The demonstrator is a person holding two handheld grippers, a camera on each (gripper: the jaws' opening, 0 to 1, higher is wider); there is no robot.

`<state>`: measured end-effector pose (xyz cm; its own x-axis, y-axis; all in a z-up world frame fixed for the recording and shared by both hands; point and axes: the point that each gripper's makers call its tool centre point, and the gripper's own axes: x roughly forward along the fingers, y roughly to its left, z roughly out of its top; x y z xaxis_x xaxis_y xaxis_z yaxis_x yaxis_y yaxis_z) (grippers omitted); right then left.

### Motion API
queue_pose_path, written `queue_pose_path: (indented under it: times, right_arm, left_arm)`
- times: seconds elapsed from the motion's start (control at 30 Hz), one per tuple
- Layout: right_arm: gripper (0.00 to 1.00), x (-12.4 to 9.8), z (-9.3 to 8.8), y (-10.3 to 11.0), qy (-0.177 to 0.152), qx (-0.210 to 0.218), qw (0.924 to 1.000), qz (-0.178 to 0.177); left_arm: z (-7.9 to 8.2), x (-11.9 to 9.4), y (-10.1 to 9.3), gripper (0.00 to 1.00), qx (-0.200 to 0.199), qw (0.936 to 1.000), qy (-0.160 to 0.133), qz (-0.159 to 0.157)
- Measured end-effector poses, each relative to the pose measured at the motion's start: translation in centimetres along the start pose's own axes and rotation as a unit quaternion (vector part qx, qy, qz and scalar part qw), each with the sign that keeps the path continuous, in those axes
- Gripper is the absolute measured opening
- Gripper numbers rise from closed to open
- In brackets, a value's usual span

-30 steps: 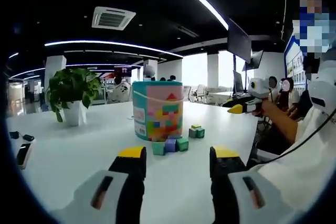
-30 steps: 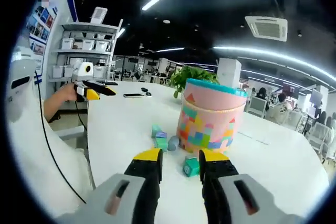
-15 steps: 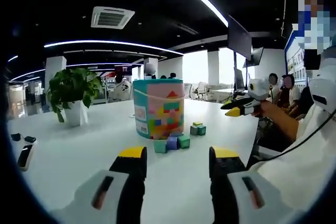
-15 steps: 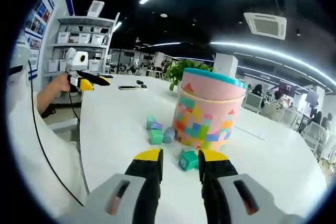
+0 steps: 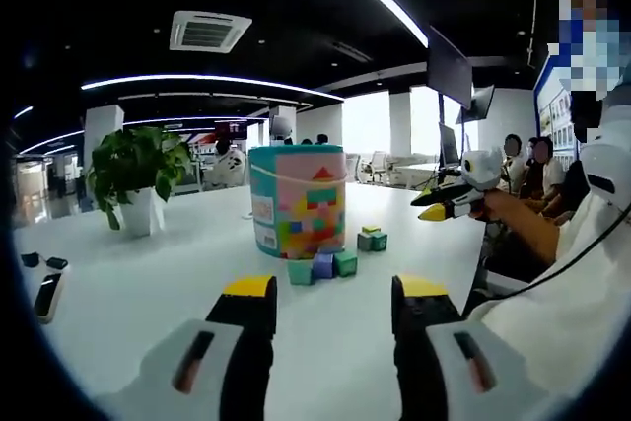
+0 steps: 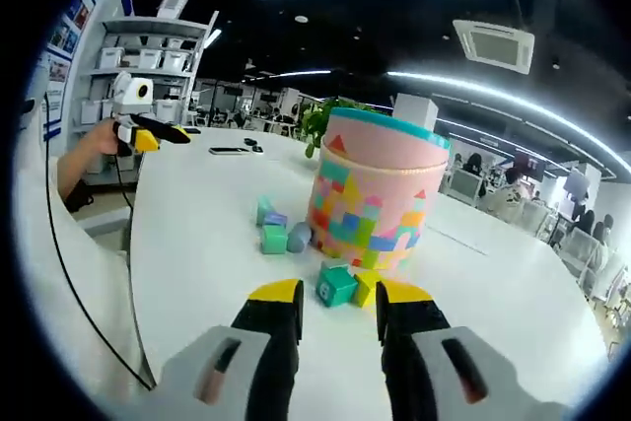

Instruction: Arrange the toys in the designated storage area by placing each visible toy with the group until no toy remains scattered across the table.

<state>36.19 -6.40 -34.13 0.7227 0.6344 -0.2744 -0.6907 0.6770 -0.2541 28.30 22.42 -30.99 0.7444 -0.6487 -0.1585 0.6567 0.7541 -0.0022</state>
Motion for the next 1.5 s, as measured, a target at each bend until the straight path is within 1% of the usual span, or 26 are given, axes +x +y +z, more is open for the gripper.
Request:
queue_pose_path:
  times: [0.17, 0.3, 0.33, 0.4, 0.43, 0.47, 0.63, 0.73, 0.83, 0.93, 1.1, 1.33, 1.5]
  right_arm:
    - [0.31, 0.0, -0.2, -0.1, -0.002, 0.004, 1.0000, 0.001]
    - [0.30, -0.1, -0.1, -0.5, -0.006, 0.003, 0.9999, -0.007]
    - [0.29, -0.1, 0.1, -0.4, -0.012, 0.007, 0.9999, -0.005]
    - [0.28, 0.2, 0.5, 0.2, -0.020, 0.015, 0.9996, 0.013]
    - [0.28, 0.5, 0.4, 0.5, -0.016, 0.017, 0.9995, 0.022]
    - [0.28, 0.7, 0.4, 0.5, -0.015, 0.016, 0.9995, 0.022]
    - [0.28, 2.2, -0.4, 0.5, -0.006, 0.025, 0.9996, 0.014]
    - [0.28, 3.1, -0.6, 0.5, 0.000, 0.021, 0.9997, 0.007]
    - [0.29, 3.7, -0.5, 1.0, 0.001, 0.018, 0.9997, 0.015]
    - [0.29, 4.6, -0.5, 1.4, 0.009, 0.012, 0.9997, 0.019]
    - [0.32, 5.7, -0.9, 1.6, 0.016, 0.005, 0.9997, 0.020]
    - [0.33, 6.6, -2.0, 1.4, 0.032, -0.005, 0.9994, 0.008]
    - [0.31, 6.9, -2.9, 2.1, 0.048, 0.002, 0.9987, 0.015]
  left_arm:
    - [0.0, 0.0, 0.0, 0.48, 0.000, 1.0000, 0.000, 0.000]
    - [0.0, 0.0, -0.1, 0.48, 0.000, 1.0000, 0.001, -0.001]
    - [-0.1, 0.1, -0.1, 0.48, 0.000, 1.0000, 0.001, -0.001]
    - [-0.1, 0.1, -0.1, 0.48, -0.001, 1.0000, 0.001, -0.001]
    - [-0.2, 0.1, -0.1, 0.48, -0.002, 1.0000, 0.002, -0.002]
    - [-0.3, 0.2, -0.1, 0.48, -0.002, 1.0000, 0.003, -0.002]
    - [-0.4, 0.2, -0.1, 0.48, -0.003, 1.0000, 0.003, -0.003]
    - [-0.5, 0.2, -0.2, 0.48, -0.004, 1.0000, 0.004, -0.003]
    - [-0.5, 0.2, -0.1, 0.48, -0.005, 1.0000, 0.004, -0.003]
    - [-0.7, 0.3, 0.0, 0.47, -0.007, 1.0000, 0.004, -0.003]
    - [-0.8, 0.3, -0.1, 0.47, -0.006, 1.0000, 0.005, -0.004]
    - [-0.8, 0.2, 0.0, 0.47, -0.006, 1.0000, 0.006, -0.004]
    - [-0.9, 0.3, -0.2, 0.47, -0.006, 0.9999, 0.006, -0.006]
